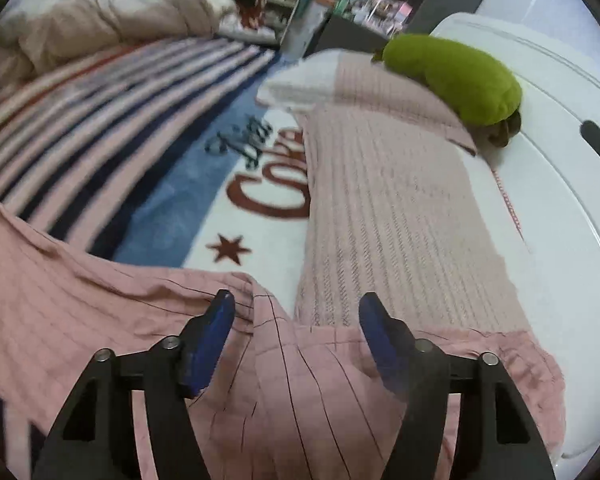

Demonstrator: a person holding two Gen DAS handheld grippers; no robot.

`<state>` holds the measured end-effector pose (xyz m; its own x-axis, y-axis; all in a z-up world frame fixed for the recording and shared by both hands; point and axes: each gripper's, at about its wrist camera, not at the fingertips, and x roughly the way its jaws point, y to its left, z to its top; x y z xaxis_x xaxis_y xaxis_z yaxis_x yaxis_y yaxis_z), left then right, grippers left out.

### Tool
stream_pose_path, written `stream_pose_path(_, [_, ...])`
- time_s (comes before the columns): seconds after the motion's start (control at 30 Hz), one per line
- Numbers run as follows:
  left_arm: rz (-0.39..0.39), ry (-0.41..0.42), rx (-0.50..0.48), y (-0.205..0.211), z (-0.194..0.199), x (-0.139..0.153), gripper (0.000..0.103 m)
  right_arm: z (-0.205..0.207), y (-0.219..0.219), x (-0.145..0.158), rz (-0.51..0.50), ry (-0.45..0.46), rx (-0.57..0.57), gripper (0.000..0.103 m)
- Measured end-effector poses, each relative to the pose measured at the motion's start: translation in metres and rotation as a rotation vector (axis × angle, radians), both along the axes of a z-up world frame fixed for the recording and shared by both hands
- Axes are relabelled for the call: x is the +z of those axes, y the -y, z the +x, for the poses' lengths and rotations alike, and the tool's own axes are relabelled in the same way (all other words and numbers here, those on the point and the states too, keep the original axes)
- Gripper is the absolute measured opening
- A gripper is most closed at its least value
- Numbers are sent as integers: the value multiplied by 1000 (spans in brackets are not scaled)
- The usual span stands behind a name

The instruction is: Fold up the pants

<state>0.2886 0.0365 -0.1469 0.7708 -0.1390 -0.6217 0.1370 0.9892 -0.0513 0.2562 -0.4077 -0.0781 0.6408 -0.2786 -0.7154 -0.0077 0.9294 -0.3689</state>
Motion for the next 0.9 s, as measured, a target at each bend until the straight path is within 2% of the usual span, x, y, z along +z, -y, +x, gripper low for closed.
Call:
stream_pose_path(0.1, [-6,-6,-3,0,0,0,86,-27,-2,18,27,11,38,63])
stream_pose_path(0.2, [-7,-1,-3,0,-1,0,86,-65,-8,21,-23,-23,58,63])
stream_pose_path(0.27, [-7,3,-7,1,-2,0,86,-84,-8,16,-67,-45,55,63])
stream_pose_path(0.37, [-2,7,-12,4,-3,0,86,-114,-6,-1,-187,-51,29,63])
stream_pose_path(0.47, [0,4,-13,4,-3,0,86,-123,2,-22,-270,-102,-16,61])
stream_pose_path(0.5, [-1,4,-12,3,-3,0,86,-123,6,-26,-266,-111,-30,61])
stream_pose_path(0.53, [-2,5,-12,4,-3,0,86,-124,10,-30,-263,-117,-41,58])
stream_pose_path(0.57, [-1,6,-11,3,-2,0,86,-126,13,-32,-289,-109,-60,50])
stream_pose_path(0.63, [-2,7,-9,3,-2,0,86,-126,14,-28,-332,-73,-75,19])
stream_pose_path(0.67, [-2,7,-8,3,-2,0,86,-127,16,-22,-325,-55,-86,11])
stream_pose_path(0.7, [-1,7,-7,3,-2,0,86,-126,17,-17,-320,-36,-100,7])
stream_pose_path(0.83, [-2,5,-6,2,-2,-1,86,-116,32,19,-310,91,-143,6])
stream_pose_path(0.9, [-3,0,-6,1,-2,-1,86,-108,43,37,-264,124,-170,6])
